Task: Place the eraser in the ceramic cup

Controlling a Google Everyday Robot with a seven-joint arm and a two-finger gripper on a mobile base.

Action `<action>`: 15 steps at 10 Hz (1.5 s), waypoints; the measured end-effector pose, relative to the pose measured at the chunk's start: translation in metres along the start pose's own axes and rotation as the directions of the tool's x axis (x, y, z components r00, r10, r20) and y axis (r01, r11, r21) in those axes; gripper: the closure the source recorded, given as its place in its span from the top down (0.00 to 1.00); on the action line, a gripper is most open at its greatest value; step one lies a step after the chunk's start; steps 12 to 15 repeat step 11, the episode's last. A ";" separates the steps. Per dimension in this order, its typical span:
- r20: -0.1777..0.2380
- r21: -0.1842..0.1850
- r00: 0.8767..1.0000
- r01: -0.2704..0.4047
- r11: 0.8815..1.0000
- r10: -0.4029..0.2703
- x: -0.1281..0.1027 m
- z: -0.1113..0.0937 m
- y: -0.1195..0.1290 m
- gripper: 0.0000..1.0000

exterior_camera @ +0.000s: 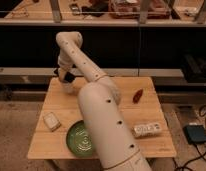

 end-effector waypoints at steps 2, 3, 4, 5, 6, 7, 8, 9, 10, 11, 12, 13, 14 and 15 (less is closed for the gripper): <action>-0.002 0.006 1.000 0.011 1.000 -0.011 0.002 0.000 -0.001 0.79; -0.001 0.008 1.000 0.016 1.000 -0.016 0.002 0.000 -0.001 0.80; 0.002 0.010 1.000 0.021 1.000 -0.021 0.001 0.000 -0.002 0.80; 0.002 0.009 1.000 0.022 1.000 -0.022 0.001 0.000 -0.002 0.80; 0.002 0.009 1.000 0.022 1.000 -0.022 0.001 0.000 -0.001 0.80; 0.002 0.009 1.000 0.022 1.000 -0.022 0.001 0.000 -0.002 0.80; 0.002 0.009 1.000 0.022 1.000 -0.022 0.001 0.000 -0.001 0.80; 0.002 0.009 1.000 0.022 1.000 -0.022 0.001 0.000 -0.001 0.80; 0.002 0.009 1.000 0.021 1.000 -0.021 0.001 0.000 -0.001 0.80; 0.003 0.009 1.000 0.021 1.000 -0.021 0.001 0.000 -0.001 0.80; 0.003 0.009 1.000 0.021 1.000 -0.021 0.001 0.000 -0.001 0.80; 0.003 0.009 1.000 0.021 1.000 -0.021 0.001 0.000 -0.001 0.80; 0.003 0.009 1.000 0.021 1.000 -0.021 0.001 0.000 -0.001 0.80; 0.003 0.009 1.000 0.021 1.000 -0.021 0.001 0.000 -0.001 0.80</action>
